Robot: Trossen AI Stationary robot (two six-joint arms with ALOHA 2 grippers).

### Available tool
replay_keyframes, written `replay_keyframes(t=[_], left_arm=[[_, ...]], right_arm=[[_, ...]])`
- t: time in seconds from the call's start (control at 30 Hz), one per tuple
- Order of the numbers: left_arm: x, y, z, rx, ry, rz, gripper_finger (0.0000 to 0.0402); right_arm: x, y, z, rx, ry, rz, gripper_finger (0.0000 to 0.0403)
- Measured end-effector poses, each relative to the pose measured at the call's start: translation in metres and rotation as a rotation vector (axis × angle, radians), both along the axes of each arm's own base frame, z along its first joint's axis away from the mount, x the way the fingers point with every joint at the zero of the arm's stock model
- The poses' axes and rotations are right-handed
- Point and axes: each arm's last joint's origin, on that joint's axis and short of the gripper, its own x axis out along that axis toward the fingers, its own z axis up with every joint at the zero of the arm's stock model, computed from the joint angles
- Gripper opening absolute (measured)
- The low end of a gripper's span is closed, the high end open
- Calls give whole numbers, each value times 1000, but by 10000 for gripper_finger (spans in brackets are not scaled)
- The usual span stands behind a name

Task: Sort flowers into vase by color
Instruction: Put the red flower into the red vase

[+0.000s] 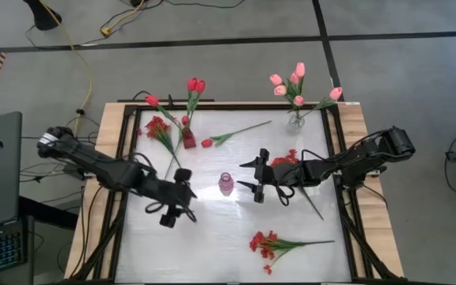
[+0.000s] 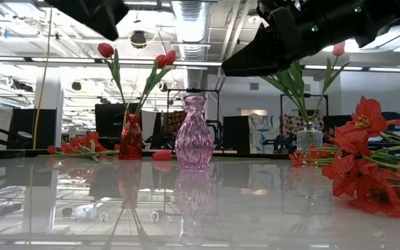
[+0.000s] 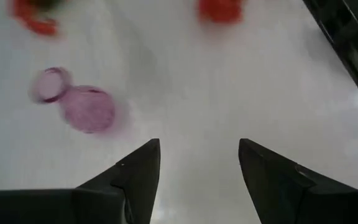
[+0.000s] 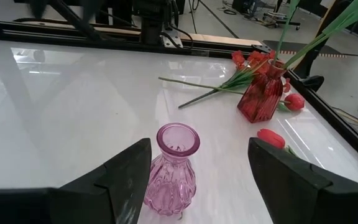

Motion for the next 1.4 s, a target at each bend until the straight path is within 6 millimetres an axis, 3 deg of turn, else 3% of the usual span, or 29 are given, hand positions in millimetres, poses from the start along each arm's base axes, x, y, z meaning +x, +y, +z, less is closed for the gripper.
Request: replay_keyframes(t=[0.27, 0.47, 1.4], left_arm=[[-43, 30, -15, -179, -378, 208, 206], [-57, 46, -29, -185, -491, 322, 206], [-53, 94, -35, -170, -503, 525, 206]], right_arm=[[0, 0, 0, 0, 1, 0, 295], [0, 0, 0, 0, 1, 0, 295], [0, 0, 0, 0, 0, 0, 295]])
